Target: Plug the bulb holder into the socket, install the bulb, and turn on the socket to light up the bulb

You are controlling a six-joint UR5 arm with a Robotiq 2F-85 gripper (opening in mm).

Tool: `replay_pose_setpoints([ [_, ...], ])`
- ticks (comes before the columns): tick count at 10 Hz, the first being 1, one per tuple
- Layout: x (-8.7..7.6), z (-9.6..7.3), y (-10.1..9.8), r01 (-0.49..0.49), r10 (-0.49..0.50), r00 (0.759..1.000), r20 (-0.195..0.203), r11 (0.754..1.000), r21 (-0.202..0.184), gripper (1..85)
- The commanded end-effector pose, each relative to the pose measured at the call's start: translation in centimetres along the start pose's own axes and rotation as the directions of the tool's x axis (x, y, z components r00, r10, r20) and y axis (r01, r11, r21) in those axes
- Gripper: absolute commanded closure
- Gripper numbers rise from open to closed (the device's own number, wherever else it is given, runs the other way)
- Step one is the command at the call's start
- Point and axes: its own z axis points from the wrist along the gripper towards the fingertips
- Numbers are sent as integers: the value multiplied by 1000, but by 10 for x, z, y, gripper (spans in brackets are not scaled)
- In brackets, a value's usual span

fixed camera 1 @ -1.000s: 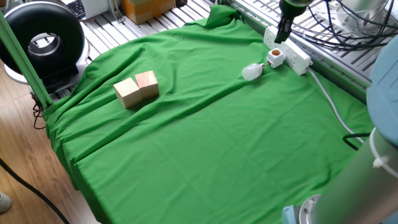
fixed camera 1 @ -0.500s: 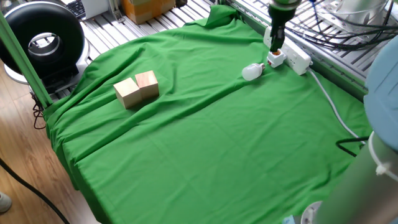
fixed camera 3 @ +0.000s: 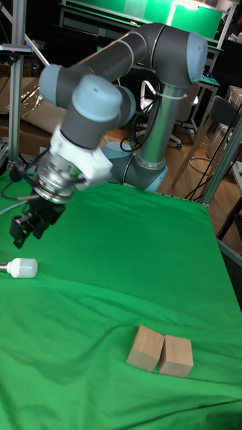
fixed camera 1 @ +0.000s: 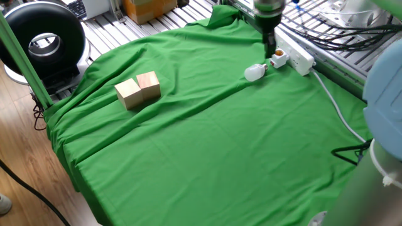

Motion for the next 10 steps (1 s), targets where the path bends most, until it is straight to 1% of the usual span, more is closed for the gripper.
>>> replay_pose_setpoints([
  [1,-17,15,1,163,-161,984,-73,987,14,303],
  [2,-14,21,2,214,-209,970,-125,976,29,303],
  [3,-13,24,6,217,-209,965,-160,976,32,317],
  [4,-14,25,6,219,-211,964,-161,975,32,320],
  [5,-15,25,7,233,-227,962,-154,972,28,320],
  [6,-5,23,1,265,-253,947,-199,964,34,337],
  [7,9,19,-8,321,-300,917,-263,946,40,403],
  [8,17,15,-20,422,-390,866,-314,906,40,393],
  [9,14,16,-21,481,-450,838,-307,876,27,383],
  [10,11,16,-23,502,-470,829,-301,864,34,383],
])
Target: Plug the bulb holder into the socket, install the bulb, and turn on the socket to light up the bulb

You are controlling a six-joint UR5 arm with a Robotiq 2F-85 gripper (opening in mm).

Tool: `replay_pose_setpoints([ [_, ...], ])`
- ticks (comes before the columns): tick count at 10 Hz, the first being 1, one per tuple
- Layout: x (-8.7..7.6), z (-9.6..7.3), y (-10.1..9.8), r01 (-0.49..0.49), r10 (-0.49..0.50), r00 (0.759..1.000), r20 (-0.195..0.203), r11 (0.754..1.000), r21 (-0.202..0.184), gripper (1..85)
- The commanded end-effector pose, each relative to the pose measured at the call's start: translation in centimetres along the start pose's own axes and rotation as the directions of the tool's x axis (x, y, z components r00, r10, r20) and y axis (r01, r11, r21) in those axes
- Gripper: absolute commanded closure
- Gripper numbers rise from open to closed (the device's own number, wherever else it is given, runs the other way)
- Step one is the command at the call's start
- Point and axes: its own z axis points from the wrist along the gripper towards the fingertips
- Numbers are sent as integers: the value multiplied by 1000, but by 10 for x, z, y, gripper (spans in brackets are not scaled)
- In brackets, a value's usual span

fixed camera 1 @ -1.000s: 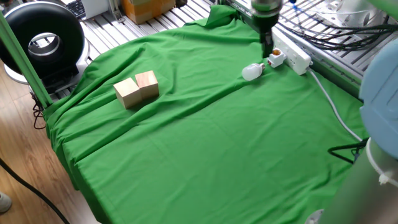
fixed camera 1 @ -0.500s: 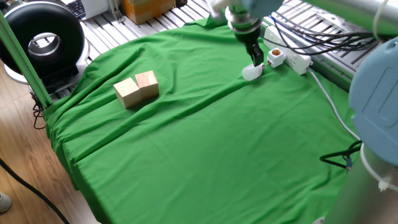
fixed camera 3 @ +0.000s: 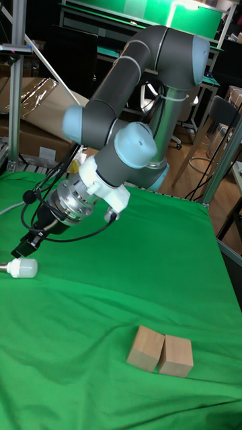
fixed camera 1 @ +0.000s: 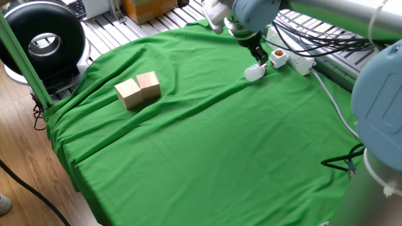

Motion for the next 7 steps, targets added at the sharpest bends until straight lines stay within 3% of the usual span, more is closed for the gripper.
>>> replay_pose_setpoints([
  [1,0,3,-7,112,-112,993,-21,993,28,390],
  [3,-43,-2,-6,93,-92,995,25,996,-6,367],
  [4,-62,-8,-3,79,-78,997,15,997,-22,360],
  [5,-66,-9,1,84,-85,996,-21,996,-34,360],
  [7,-50,-10,2,159,-162,981,-108,986,-40,277],
])
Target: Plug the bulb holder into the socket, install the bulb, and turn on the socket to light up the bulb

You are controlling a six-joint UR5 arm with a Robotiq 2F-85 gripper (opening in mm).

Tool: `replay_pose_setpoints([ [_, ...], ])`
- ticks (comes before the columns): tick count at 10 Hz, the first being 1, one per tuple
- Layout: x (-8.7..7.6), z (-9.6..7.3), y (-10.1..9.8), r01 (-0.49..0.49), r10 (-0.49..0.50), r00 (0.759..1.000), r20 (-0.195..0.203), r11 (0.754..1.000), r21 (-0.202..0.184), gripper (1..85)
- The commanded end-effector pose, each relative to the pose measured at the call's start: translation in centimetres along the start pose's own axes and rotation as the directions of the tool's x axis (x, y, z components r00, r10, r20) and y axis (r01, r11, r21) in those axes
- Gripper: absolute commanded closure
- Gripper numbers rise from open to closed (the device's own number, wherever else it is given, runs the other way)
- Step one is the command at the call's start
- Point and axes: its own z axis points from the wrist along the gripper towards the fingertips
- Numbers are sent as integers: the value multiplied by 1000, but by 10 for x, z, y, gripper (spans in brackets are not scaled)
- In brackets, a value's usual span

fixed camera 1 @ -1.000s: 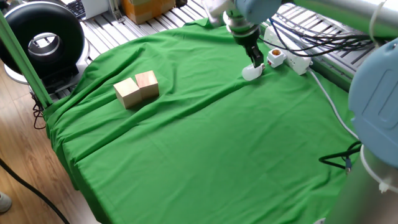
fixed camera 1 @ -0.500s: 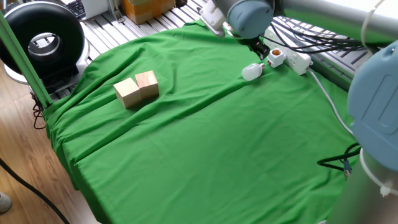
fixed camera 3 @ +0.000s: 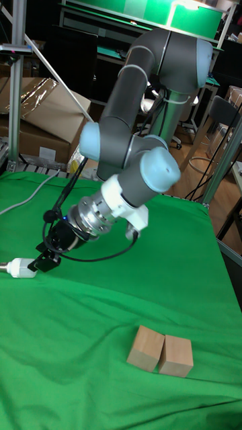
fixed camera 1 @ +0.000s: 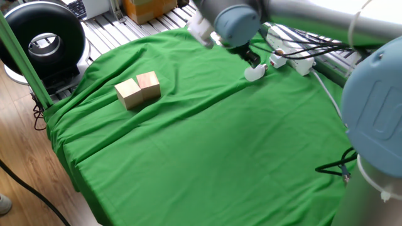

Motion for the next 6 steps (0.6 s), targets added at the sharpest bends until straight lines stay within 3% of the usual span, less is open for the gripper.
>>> replay_pose_setpoints([
  [1,-1,0,0,60,-61,995,-85,998,-8,267],
  [3,-8,11,-4,61,-61,995,-74,998,-11,267],
  [6,8,11,12,67,-78,987,-139,994,-82,267],
])
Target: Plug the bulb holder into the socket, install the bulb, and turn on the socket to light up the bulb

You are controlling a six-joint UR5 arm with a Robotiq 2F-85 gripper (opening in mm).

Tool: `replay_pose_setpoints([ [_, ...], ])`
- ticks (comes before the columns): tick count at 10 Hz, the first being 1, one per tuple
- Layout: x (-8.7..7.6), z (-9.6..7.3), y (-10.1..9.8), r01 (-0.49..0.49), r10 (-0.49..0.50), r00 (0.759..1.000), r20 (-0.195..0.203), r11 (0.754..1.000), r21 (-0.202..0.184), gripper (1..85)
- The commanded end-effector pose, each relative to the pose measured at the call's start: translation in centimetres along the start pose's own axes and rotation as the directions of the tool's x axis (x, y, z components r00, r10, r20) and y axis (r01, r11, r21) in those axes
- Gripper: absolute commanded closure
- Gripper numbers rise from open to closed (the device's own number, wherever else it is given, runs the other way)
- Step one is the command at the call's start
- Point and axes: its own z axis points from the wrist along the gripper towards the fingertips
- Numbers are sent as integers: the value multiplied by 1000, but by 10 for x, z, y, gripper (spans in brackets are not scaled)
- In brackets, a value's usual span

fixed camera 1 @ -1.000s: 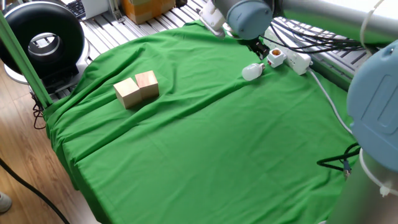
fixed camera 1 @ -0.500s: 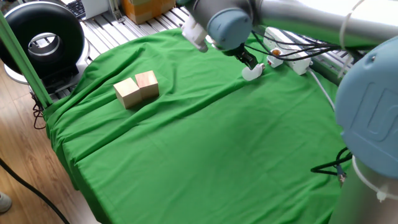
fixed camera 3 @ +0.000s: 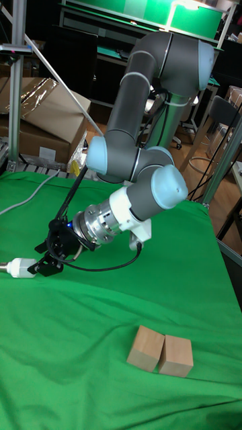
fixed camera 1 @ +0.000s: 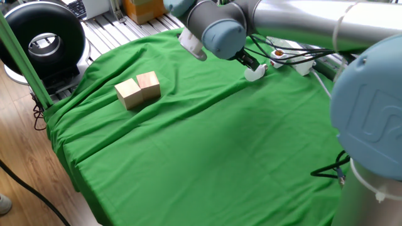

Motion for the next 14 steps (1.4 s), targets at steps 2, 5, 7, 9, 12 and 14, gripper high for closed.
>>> replay_pose_setpoints([
  [2,-2,8,13,-12,9,999,-45,997,-77,267],
  [5,-8,2,8,-57,50,995,-82,995,-79,270],
  [7,-11,-3,3,-66,61,994,-95,996,-57,270],
  [9,-18,-3,0,-73,70,992,-107,997,-33,270],
  [12,-11,9,-8,-65,63,987,-150,998,-10,270],
  [14,-6,12,-9,-76,74,976,-206,997,-2,270],
])
